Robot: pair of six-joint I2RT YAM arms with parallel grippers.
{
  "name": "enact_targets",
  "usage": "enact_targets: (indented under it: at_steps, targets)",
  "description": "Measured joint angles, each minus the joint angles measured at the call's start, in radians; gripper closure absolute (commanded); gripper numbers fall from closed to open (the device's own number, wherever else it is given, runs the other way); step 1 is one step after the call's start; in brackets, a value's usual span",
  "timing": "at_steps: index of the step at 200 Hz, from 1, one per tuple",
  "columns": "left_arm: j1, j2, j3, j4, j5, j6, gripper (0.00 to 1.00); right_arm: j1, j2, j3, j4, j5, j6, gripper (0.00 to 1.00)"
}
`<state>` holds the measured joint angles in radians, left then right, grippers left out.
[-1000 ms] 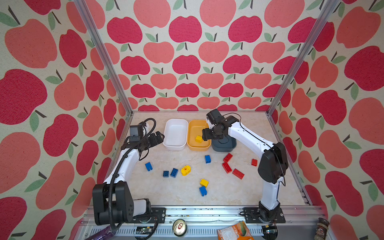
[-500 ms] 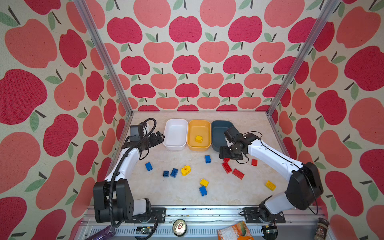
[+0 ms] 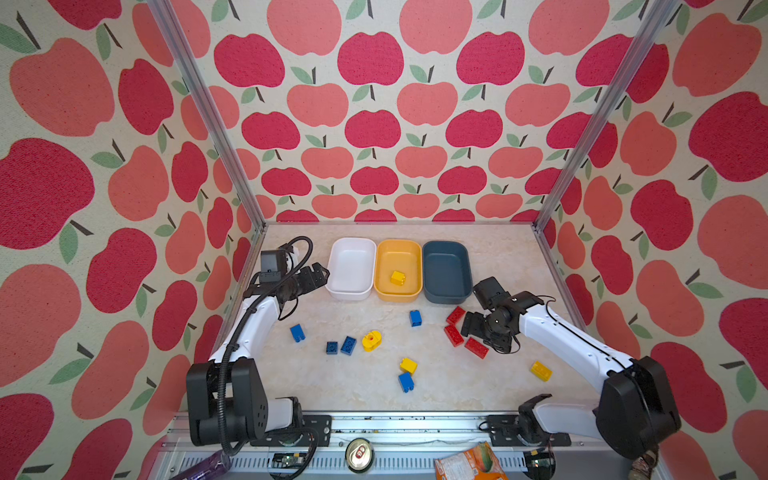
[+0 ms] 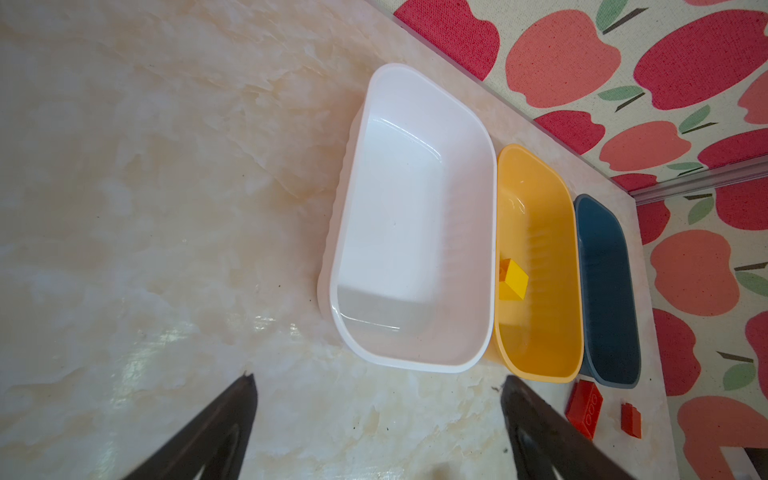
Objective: Sort the legos into containers by color
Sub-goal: 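Move the right gripper back down over the red eight-stud brick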
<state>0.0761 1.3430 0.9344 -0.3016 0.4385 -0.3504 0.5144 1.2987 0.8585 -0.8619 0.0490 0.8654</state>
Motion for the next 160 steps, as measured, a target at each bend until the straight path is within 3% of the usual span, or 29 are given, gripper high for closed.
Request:
enact_targets:
  at_steps: [56,160]
  targets:
    - [0.000,0.002,0.000,0.000,0.000,0.000,0.05,-0.035,0.014,-0.026,0.008,0.014,0.080,0.05]
    - [-0.002,0.008,0.000,0.000,0.000,0.000,0.05,-0.051,0.122,-0.059,0.089,0.013,0.113,0.06]
